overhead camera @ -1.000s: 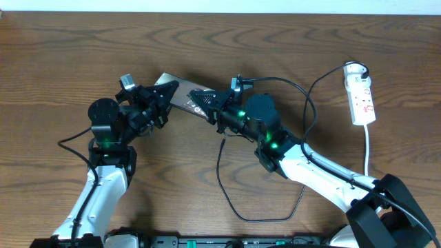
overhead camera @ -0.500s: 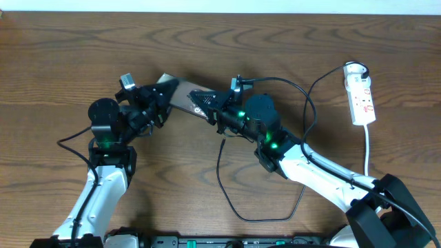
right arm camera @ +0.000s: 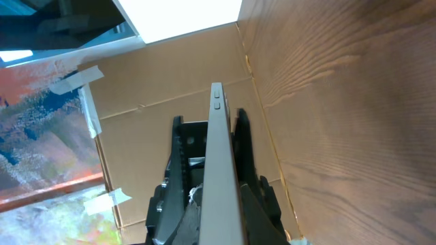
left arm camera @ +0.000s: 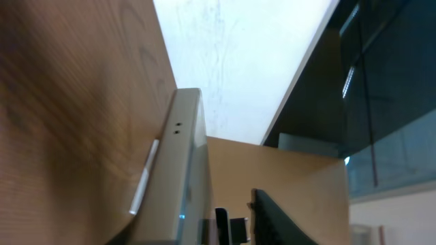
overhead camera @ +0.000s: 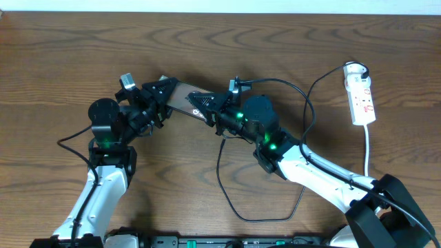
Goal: Plug charger to phone and switch on socket
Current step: 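Hold the phone with both grippers and adjust its orientation, then release the phone from the right gripper and pull the left gripper back left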
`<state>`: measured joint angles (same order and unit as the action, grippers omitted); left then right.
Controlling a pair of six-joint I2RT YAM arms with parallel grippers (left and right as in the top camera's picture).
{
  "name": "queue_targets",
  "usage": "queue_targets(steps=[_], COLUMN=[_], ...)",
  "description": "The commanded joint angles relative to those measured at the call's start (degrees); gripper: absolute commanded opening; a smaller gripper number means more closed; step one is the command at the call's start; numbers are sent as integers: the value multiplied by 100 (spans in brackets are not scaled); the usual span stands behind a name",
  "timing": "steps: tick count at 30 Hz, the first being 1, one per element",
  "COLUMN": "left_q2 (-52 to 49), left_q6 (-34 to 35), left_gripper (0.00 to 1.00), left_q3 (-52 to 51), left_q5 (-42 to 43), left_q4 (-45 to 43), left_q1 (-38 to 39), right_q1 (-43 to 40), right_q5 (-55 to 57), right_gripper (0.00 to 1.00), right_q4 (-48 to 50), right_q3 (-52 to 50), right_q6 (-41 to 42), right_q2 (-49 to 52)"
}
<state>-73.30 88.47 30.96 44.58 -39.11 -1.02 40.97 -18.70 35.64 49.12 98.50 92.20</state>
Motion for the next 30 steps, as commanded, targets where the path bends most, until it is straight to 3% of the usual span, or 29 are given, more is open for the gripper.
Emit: queue_targets(steps=[1, 2, 3, 17, 18, 20, 22, 23, 30], left_q2=[33, 33, 33, 33, 33, 33, 33, 33, 33], left_q6=[-122, -125, -125, -184, -184, -179, -179, -179, -179], left_gripper=[19, 9, 8, 7, 7, 7, 7, 7, 8], left_q3=[11, 11, 11, 11, 11, 11, 11, 11, 11], left_q5=[-42, -52, -52, -74, -72, -72, -72, -74, -2], left_q4=[-37, -37, -37, -37, -37, -44, -44, -44, -46], left_q1=[13, 15, 15, 13, 13, 13, 9, 7, -225], right_q1=[76, 76, 76, 168, 168, 168, 164, 162, 63], right_q5=[-26, -26, -26, 42, 42, 37, 39, 39, -37], right_gripper=[1, 1, 1, 4, 9, 57, 93, 99, 99], right_q4=[103, 103, 103, 96, 92, 83, 87, 87, 83], right_q3=[92, 92, 92, 92, 92, 92, 92, 92, 92], right_q6=[-85, -85, -85, -87, -87, -103, -275, -341, -509], right_q2=[-68, -68, -68, -68, -68, -68, -68, -68, -68])
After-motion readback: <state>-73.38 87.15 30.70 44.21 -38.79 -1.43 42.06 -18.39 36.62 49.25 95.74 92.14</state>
